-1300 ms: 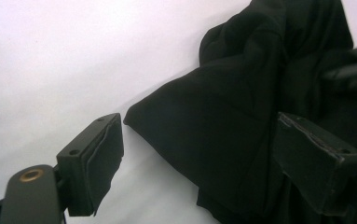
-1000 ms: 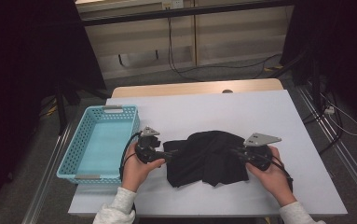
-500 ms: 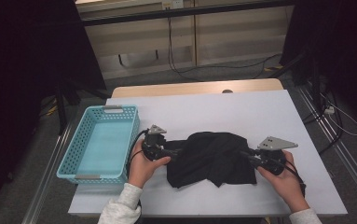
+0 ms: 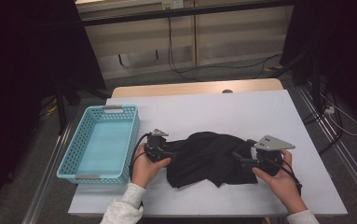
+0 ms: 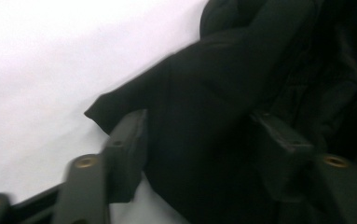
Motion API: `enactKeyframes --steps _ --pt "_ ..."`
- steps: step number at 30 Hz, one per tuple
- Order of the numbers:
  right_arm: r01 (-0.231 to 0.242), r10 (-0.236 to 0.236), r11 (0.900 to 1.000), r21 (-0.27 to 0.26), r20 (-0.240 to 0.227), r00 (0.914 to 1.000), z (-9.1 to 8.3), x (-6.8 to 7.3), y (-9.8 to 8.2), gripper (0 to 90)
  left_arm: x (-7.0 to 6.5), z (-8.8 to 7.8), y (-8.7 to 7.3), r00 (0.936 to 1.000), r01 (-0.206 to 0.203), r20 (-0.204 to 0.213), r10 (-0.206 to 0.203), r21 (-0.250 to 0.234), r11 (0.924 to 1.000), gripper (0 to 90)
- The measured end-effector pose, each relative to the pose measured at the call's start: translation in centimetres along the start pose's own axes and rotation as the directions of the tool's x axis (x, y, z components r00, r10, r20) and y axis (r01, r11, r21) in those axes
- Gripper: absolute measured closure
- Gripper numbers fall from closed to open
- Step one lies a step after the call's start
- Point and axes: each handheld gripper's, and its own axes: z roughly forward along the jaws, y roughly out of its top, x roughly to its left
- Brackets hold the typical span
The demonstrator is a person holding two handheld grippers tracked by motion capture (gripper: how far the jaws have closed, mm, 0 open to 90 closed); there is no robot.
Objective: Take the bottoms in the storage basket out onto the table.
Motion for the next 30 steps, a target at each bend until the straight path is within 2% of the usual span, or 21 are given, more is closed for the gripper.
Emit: enactKeyframes --steps 1,5,7,8,10,12,16,18,20,22,25,27,30 --pt "0.005 -0.005 1.000 0.000 -0.003 1.0000 0.1 0.1 0.0 26.3 0.0 0.1 0.0 1.0000 0.005 0.000 -0.005 -0.010 0.9999 47.7" --pt "0.012 -0.012 1.000 -0.006 -0.017 0.9998 0.0 0.3 0.3 26.3 0.0 -0.1 0.1 0.9995 0.016 0.028 -0.017 0.008 0.9998 67.0" --pt "0.012 -0.012 1.000 -0.010 -0.018 0.9998 0.1 0.4 0.3 26.3 0.0 -0.4 0.3 0.9991 0.023 0.036 -0.022 -0.003 0.9997 82.1" --pt "0.013 -0.013 1.000 -0.011 -0.019 0.9997 0.1 0.4 0.4 26.3 0.0 -0.6 0.5 0.9986 0.027 0.046 -0.027 -0.003 0.9996 83.5" --pt "0.017 -0.018 1.000 -0.013 -0.024 0.9996 0.2 0.6 0.6 26.3 -0.1 -1.2 1.0 0.9983 0.035 0.047 -0.034 -0.035 0.9988 84.5" --pt "0.029 -0.029 0.999 -0.019 -0.029 0.9991 0.3 0.8 1.0 26.3 -0.2 -2.1 1.6 0.9965 0.050 0.070 -0.045 -0.066 0.9966 84.7" --pt "0.058 -0.060 0.998 -0.038 -0.054 0.9967 0.9 1.8 2.1 26.3 -0.9 -3.2 2.7 0.9934 0.035 0.113 -0.024 -0.101 0.9943 84.7" --pt "0.084 -0.087 0.996 -0.042 -0.076 0.9933 1.3 2.6 2.6 26.3 -1.5 -3.3 3.2 0.9932 0.017 0.117 -0.004 -0.106 0.9942 84.7" --pt "0.107 -0.110 0.994 -0.031 -0.100 0.9889 1.8 3.4 3.0 26.6 -2.0 -3.2 3.7 0.9895 0.018 0.145 0.000 -0.121 0.9924 84.7" --pt "0.131 -0.132 0.991 -0.020 -0.113 0.9848 2.6 4.1 3.2 25.0 -2.7 -3.0 4.2 0.9890 0.000 0.147 0.018 -0.124 0.9923 84.7" --pt "0.132 -0.130 0.991 0.002 -0.137 0.9819 3.8 4.8 3.4 23.7 -3.5 -2.8 4.7 0.9839 -0.015 0.175 0.037 -0.127 0.9918 84.7" --pt "0.139 -0.136 0.990 0.008 -0.134 0.9816 4.5 5.0 3.6 22.4 -3.7 -2.7 4.8 0.9826 -0.019 0.181 0.043 -0.133 0.9910 84.7" --pt "0.142 -0.139 0.990 0.008 -0.161 0.9771 5.4 5.6 3.9 19.7 -3.6 -2.8 5.0 0.9813 -0.005 0.190 0.032 -0.141 0.9901 84.7"
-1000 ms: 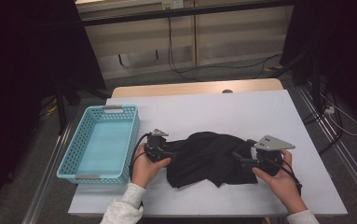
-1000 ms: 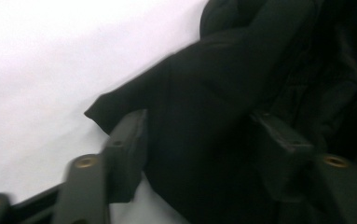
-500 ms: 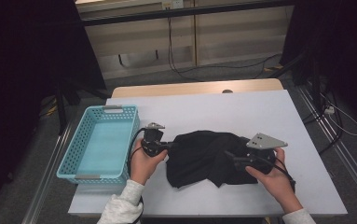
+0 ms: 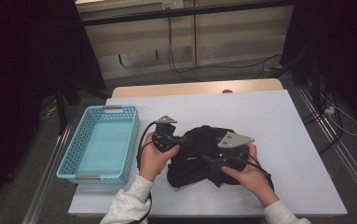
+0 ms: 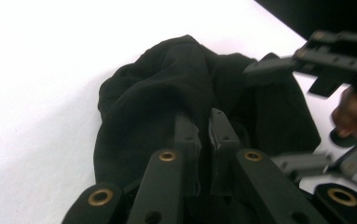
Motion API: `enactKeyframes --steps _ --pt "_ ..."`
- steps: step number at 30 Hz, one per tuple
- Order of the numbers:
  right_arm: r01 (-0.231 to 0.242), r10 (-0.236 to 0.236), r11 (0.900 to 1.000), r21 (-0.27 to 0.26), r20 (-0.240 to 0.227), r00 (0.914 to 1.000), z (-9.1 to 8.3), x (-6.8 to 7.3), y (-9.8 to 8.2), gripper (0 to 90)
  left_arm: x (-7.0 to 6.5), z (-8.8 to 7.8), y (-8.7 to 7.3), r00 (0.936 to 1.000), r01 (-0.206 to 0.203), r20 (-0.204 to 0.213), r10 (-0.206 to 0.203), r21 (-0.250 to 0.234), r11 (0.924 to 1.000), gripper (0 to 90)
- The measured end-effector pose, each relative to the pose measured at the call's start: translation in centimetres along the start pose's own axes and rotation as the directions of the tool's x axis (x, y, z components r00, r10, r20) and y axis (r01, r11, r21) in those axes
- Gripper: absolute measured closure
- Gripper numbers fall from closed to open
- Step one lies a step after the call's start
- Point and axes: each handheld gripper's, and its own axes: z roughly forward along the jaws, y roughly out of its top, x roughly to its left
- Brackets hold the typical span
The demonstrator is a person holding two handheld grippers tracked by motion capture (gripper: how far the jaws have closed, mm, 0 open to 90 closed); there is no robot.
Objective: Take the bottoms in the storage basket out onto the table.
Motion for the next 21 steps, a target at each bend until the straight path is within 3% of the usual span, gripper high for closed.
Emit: enactKeyframes --steps 3,6,8,12,14,16,21 --pt "0.063 -0.061 0.997 0.055 -0.028 0.9977 1.4 1.1 0.2 21.7 0.3 -0.3 0.1 0.9999 0.010 0.002 -0.010 -0.008 0.9999 84.7" --pt "0.031 -0.030 0.996 0.079 -0.006 0.9995 2.9 1.1 0.0 31.3 0.3 -0.7 0.2 0.9998 0.016 0.015 -0.016 -0.023 0.9996 84.6" --pt "-0.019 0.019 0.996 0.086 0.000 0.9998 3.6 0.5 -0.2 47.2 0.3 -1.0 0.2 0.9998 0.012 0.018 -0.011 -0.029 0.9995 84.6" --pt "-0.056 0.056 0.998 0.038 0.006 0.9984 3.6 -0.3 0.0 84.5 0.8 -1.2 -0.3 1.0000 -0.004 0.005 0.004 -0.044 0.9990 83.5" --pt "-0.076 0.076 0.997 0.016 0.004 0.9971 3.1 -0.5 0.3 86.0 1.2 -1.2 -0.6 1.0000 0.000 -0.001 0.000 -0.061 0.9981 80.2" --pt "-0.058 0.058 0.998 0.003 0.019 0.9981 2.2 -0.8 0.8 86.4 1.7 -1.3 -1.1 0.9998 0.004 -0.020 -0.006 -0.072 0.9974 71.8" --pt "-0.127 0.129 0.989 -0.073 0.026 0.9913 -1.1 -2.5 1.4 86.2 2.7 -1.4 -2.0 0.9980 0.012 -0.062 -0.016 -0.064 0.9979 48.8"
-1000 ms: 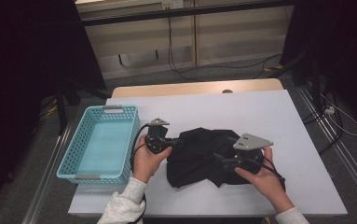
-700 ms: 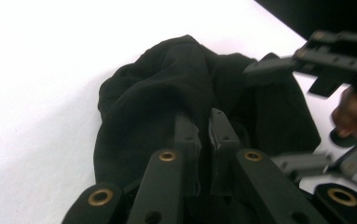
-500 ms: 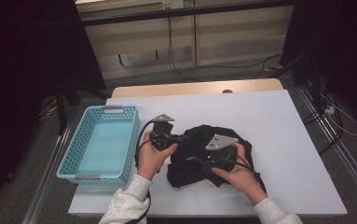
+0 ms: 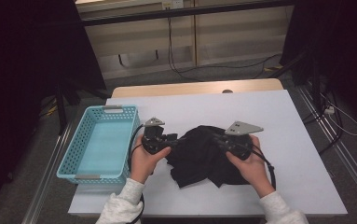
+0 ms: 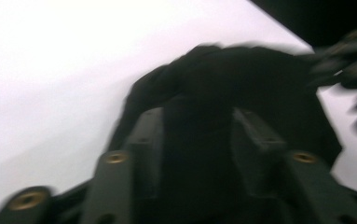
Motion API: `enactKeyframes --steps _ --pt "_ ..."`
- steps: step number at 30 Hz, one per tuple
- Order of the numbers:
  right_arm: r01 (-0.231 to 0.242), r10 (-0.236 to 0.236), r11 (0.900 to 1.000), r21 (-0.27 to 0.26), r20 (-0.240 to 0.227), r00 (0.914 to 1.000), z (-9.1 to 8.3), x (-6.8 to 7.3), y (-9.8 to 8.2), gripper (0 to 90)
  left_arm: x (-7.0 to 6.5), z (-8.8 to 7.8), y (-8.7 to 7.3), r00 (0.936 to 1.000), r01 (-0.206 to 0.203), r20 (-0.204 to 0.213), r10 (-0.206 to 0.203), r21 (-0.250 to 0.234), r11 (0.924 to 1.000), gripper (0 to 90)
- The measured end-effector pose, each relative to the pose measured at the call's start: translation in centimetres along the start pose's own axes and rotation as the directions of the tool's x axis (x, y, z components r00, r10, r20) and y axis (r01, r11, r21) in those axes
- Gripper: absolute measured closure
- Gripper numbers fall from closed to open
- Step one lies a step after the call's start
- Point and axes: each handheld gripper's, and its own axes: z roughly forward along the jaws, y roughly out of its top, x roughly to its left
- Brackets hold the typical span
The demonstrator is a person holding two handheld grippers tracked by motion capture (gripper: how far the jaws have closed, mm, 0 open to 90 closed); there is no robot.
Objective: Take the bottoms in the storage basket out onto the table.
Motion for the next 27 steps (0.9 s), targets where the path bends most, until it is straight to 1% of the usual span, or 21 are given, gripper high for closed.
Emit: enactKeyframes --steps 1,2,3,5,7,9,10,11,12,17,19,22,27 --pt "-0.012 0.013 1.000 -0.011 0.010 0.9999 -0.7 -0.4 0.0 86.1 0.1 0.0 -0.1 1.0000 0.003 -0.004 -0.003 -0.005 1.0000 43.7" --pt "-0.020 0.020 1.000 -0.020 0.013 0.9997 -1.0 -0.7 0.0 86.1 0.1 0.0 -0.2 1.0000 -0.001 -0.009 0.001 -0.006 1.0000 40.4" --pt "-0.032 0.032 0.999 -0.026 0.021 0.9993 -1.4 -1.1 -0.1 86.0 0.2 0.0 -0.2 0.9999 -0.005 -0.009 0.005 0.001 1.0000 36.6" --pt "-0.060 0.062 0.997 -0.038 0.041 0.9973 -2.1 -2.1 -0.4 85.9 0.2 0.0 -0.5 0.9998 -0.011 -0.018 0.011 0.004 0.9999 33.3" --pt "-0.091 0.094 0.995 -0.047 0.063 0.9936 -2.7 -3.1 -0.9 85.7 0.3 0.1 -0.8 0.9995 -0.017 -0.025 0.018 0.020 0.9997 30.0" --pt "-0.106 0.109 0.994 -0.036 0.088 0.9901 -3.0 -3.8 -1.3 85.6 0.3 0.3 -1.1 0.9992 -0.023 -0.033 0.024 0.034 0.9992 28.5" --pt "-0.106 0.108 0.994 -0.027 0.098 0.9893 -3.2 -4.2 -1.6 85.5 0.4 0.4 -1.2 0.9991 -0.024 -0.032 0.026 0.035 0.9991 28.2" --pt "-0.111 0.113 0.994 -0.020 0.103 0.9883 -3.3 -4.4 -1.9 85.4 0.4 0.5 -1.4 0.9991 -0.023 -0.034 0.024 0.039 0.9990 27.8" --pt "-0.122 0.122 0.993 -0.011 0.101 0.9874 -3.5 -4.6 -2.2 85.3 0.5 0.6 -1.5 0.9989 -0.027 -0.037 0.029 0.046 0.9986 27.5" --pt "-0.127 0.122 0.991 0.031 0.126 0.9845 -4.3 -5.1 -3.5 85.0 0.8 0.6 -1.9 0.9984 -0.029 -0.046 0.032 0.064 0.9975 26.1" --pt "-0.140 0.135 0.989 0.035 0.135 0.9816 -4.6 -5.3 -3.7 85.0 0.9 0.7 -2.0 0.9984 -0.032 -0.044 0.035 0.068 0.9972 25.5" --pt "-0.147 0.139 0.988 0.048 0.145 0.9796 -4.8 -5.6 -4.1 85.0 0.9 0.7 -2.1 0.9982 -0.037 -0.044 0.041 0.074 0.9966 24.8" --pt "-0.137 0.123 0.988 0.077 0.161 0.9793 -5.4 -5.7 -4.8 84.4 0.9 0.9 -2.1 0.9979 -0.048 -0.039 0.051 0.077 0.9959 23.6"
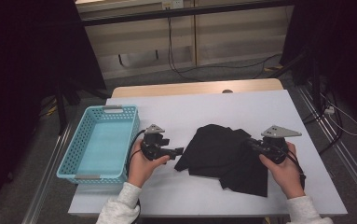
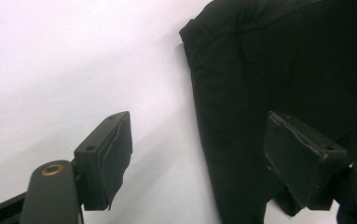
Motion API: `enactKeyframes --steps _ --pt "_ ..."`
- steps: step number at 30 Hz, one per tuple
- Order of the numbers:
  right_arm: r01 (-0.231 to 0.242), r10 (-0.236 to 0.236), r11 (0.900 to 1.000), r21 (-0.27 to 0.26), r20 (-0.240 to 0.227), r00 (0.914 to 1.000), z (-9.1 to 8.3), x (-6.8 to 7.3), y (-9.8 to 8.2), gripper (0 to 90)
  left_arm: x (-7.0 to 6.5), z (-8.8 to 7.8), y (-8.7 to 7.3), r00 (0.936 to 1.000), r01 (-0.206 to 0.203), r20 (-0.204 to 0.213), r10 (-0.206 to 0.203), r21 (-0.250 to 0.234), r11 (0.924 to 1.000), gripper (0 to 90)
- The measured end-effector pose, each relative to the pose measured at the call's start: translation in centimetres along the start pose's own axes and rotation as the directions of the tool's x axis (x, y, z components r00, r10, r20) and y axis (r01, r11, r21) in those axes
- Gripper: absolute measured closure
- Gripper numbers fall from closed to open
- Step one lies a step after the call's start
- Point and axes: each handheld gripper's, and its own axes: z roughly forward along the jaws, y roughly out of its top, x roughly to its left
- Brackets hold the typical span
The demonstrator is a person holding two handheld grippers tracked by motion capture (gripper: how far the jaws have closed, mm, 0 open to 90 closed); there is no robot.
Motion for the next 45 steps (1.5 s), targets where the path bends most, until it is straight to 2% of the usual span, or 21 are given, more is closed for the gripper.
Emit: enactKeyframes --steps 3,6,9,14,21,30,33,37,41,44,45 --pt "0.003 -0.003 1.000 0.020 0.019 0.9998 -0.4 -0.5 -0.5 84.6 0.0 0.3 -0.1 1.0000 -0.008 -0.001 0.008 0.005 1.0000 23.0" --pt "-0.027 0.026 0.999 0.018 0.040 0.9989 -0.8 -1.5 -0.9 84.6 -0.1 0.7 -0.2 1.0000 -0.009 0.001 0.009 0.015 0.9998 22.4" --pt "-0.038 0.037 0.999 0.020 0.065 0.9972 -1.1 -2.1 -1.2 84.6 -0.3 1.1 -0.3 0.9997 -0.023 0.006 0.023 0.027 0.9994 22.3" --pt "-0.025 0.020 0.998 0.057 0.082 0.9965 -0.6 -2.2 -1.7 83.9 -0.8 1.4 -0.3 0.9994 -0.032 0.013 0.032 0.032 0.9990 21.7" --pt "-0.039 0.033 0.998 0.059 0.088 0.9956 -0.8 -2.6 -2.0 83.3 -1.1 1.8 0.0 0.9984 -0.049 0.032 0.048 0.038 0.9981 21.2" --pt "-0.028 0.024 0.998 0.049 0.091 0.9956 -1.3 -2.4 -2.1 83.1 -1.8 2.2 0.0 0.9974 -0.066 0.033 0.064 0.047 0.9967 20.8" --pt "-0.021 0.018 1.000 0.022 0.121 0.9924 -1.9 -2.6 -1.9 83.8 -2.1 2.0 0.1 0.9973 -0.064 0.038 0.063 0.040 0.9971 20.3" --pt "-0.042 0.043 0.999 -0.003 0.099 0.9942 -2.3 -3.0 -1.8 82.8 -2.2 1.8 0.1 0.9969 -0.071 0.038 0.070 0.044 0.9965 20.0" --pt "-0.020 0.019 1.000 0.003 0.091 0.9956 -2.2 -2.6 -1.7 71.8 -2.1 1.4 -0.2 0.9971 -0.067 0.041 0.065 0.046 0.9967 19.5" --pt "-0.004 0.004 1.000 -0.010 0.063 0.9980 -2.4 -2.3 -1.5 61.0 -2.1 1.1 -0.5 0.9967 -0.068 0.047 0.066 0.052 0.9963 19.3" --pt "0.003 -0.002 1.000 -0.013 0.059 0.9983 -2.4 -2.1 -1.5 59.9 -2.1 1.1 -0.5 0.9966 -0.072 0.044 0.070 0.048 0.9962 19.2"
